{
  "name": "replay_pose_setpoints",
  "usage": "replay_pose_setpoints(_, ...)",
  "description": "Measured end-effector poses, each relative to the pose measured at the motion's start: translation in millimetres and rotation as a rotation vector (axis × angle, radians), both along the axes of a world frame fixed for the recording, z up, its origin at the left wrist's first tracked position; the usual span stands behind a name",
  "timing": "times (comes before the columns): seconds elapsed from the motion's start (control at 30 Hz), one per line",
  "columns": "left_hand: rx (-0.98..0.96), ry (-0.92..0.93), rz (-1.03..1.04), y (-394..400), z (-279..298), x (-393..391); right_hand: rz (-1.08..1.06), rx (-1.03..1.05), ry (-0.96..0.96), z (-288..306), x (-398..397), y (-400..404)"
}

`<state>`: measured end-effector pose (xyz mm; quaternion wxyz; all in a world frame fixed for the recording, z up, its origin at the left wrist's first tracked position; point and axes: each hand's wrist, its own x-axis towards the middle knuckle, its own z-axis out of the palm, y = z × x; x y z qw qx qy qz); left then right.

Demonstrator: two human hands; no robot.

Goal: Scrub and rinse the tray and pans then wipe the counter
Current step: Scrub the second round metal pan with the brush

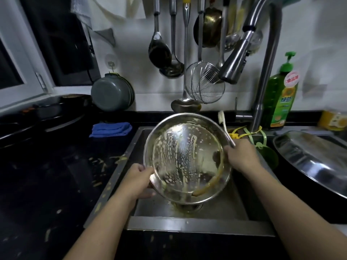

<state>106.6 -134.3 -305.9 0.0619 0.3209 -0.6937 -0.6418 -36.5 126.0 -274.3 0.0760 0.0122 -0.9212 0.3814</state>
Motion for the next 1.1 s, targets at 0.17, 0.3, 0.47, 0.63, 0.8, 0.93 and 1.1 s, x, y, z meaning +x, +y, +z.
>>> replay_pose_setpoints(0.17,0.055,-0.094,-0.142,6.6,10.2,6.2,0.192,0.294,0.242,8.4,13.1,-12.7)
replay_pose_setpoints(0.3,-0.208,-0.175,-0.221,13.2,10.2,9.6,0.312,0.338,0.28,9.3,21.5,-24.3)
replay_pose_setpoints(0.47,-0.359,-0.065,0.016,1.3,3.9,3.5,0.323,0.265,0.272,12.2,25.9,-26.8)
replay_pose_setpoints(0.63,-0.392,0.156,0.312,-2.6,8.0,0.5,0.349,0.067,0.321,22.6,43.7,-16.7)
replay_pose_setpoints(0.8,-0.396,0.26,0.511,-2.3,14.6,1.7,0.642,0.287,0.002,9.8,45.9,-13.7)
replay_pose_setpoints(0.93,-0.472,0.304,0.541,-2.9,19.5,7.4,0.559,0.328,0.119,3.2,41.3,-17.4)
replay_pose_setpoints(1.1,-0.391,0.531,0.543,-2.3,18.7,9.1,0.543,0.543,0.268,-3.7,47.4,-36.6)
